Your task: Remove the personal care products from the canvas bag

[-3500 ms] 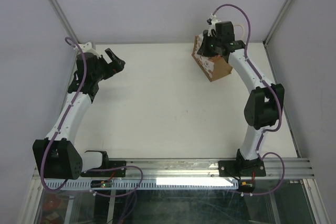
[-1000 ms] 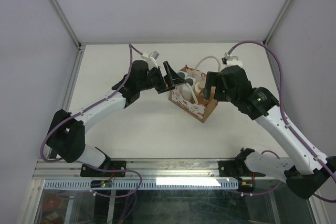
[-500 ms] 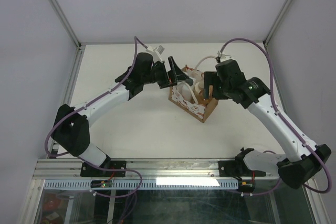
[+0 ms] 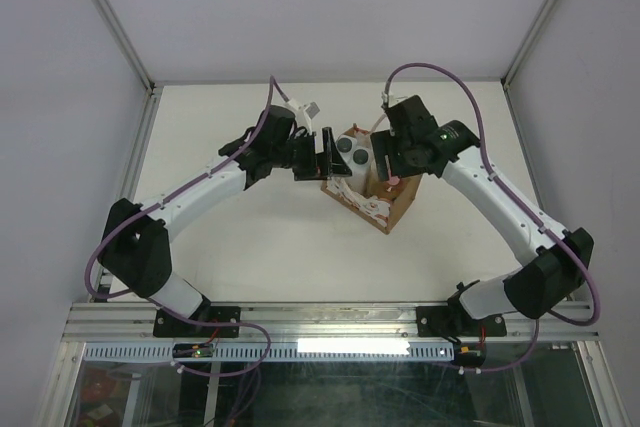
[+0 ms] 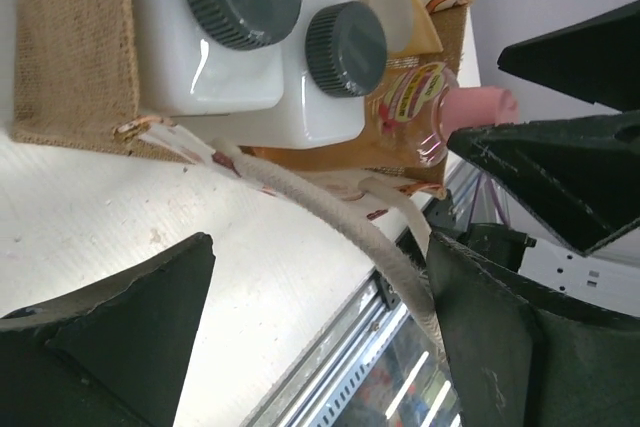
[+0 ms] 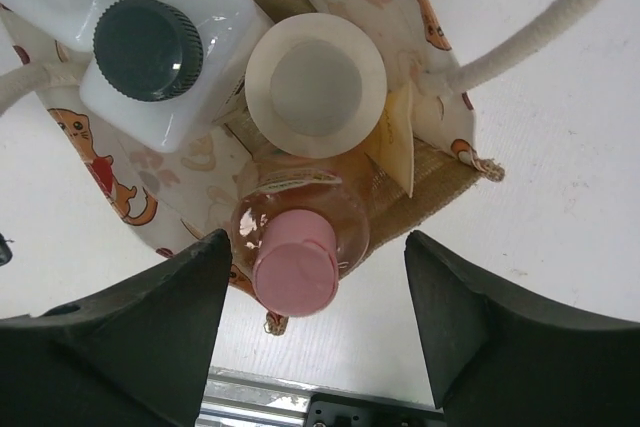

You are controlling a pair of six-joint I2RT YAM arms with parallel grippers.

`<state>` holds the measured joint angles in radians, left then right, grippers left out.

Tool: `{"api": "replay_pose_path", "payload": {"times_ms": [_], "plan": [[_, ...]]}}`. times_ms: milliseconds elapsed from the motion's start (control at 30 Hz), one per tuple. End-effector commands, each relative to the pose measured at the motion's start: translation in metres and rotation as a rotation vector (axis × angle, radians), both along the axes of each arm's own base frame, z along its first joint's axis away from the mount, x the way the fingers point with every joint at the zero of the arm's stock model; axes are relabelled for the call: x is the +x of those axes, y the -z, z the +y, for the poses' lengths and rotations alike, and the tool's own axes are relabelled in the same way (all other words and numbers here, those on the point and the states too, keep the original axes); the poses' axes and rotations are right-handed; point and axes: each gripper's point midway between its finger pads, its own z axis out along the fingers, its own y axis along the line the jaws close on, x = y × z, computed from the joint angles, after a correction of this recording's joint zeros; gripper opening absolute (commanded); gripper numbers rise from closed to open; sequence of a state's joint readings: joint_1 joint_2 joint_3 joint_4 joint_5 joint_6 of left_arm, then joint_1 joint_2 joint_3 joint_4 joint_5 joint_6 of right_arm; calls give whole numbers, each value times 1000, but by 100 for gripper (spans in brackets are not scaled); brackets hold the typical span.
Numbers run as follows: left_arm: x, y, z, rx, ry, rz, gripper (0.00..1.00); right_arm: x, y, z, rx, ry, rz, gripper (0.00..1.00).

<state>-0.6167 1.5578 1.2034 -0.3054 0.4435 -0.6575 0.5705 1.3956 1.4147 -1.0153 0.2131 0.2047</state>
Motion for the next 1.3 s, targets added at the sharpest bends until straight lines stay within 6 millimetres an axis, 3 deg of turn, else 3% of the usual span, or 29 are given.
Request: {"api": "replay_pose_path", "payload": {"times_ms": [0,200,467,800,1000,1267], "plan": [[-11,-2,10,54,22,-45,85,9,-15,10,23,-68,-30,71],[-11,6,11,71,22,-27,78,18,-3,14,56,-71,-111,57],[-8,6,10,91,36,-32,75,24,-1,20,135,-66,-213,49],[-3,3,8,110,53,-50,74,17,14,13,155,-103,-318,57],[0,6,6,125,67,-46,74,17,19,20,168,-170,-363,43],[-1,7,8,139,71,-49,75,11,33,18,136,-193,-380,43]]}}
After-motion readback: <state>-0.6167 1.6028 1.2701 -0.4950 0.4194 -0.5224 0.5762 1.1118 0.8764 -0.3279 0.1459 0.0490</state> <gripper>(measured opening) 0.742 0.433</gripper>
